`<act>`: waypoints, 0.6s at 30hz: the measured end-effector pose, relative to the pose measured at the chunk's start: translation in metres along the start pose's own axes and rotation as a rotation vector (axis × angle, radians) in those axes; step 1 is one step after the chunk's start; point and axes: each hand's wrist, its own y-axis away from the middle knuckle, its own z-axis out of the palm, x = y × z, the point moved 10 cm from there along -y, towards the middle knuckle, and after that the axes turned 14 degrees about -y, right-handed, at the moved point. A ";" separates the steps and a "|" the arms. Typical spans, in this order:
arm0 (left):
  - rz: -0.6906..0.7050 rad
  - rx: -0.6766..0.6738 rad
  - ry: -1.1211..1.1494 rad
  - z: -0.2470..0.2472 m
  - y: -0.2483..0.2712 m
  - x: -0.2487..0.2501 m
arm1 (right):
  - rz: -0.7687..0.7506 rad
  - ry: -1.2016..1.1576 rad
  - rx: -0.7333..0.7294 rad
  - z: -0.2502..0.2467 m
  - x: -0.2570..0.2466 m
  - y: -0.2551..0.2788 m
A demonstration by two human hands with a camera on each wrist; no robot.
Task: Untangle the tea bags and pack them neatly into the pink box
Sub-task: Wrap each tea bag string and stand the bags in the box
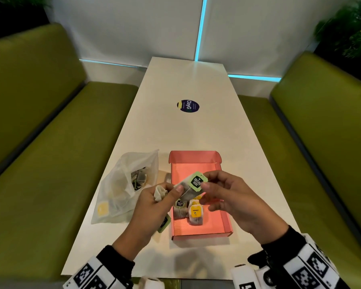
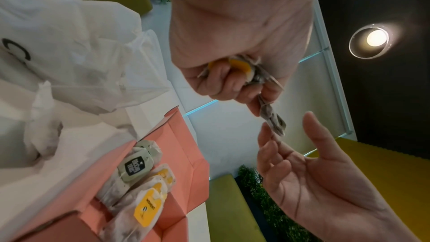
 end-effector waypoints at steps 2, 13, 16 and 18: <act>-0.007 0.002 -0.010 0.000 0.000 -0.003 | -0.035 -0.021 0.076 -0.009 -0.003 -0.003; -0.036 -0.014 -0.016 0.004 0.003 -0.009 | -0.079 -0.031 0.212 -0.020 0.001 -0.007; -0.035 0.010 -0.033 0.002 0.003 -0.010 | -0.032 0.039 0.185 -0.015 0.004 -0.008; -0.037 0.025 -0.053 0.000 0.001 -0.013 | -0.002 0.092 0.150 -0.011 0.007 -0.009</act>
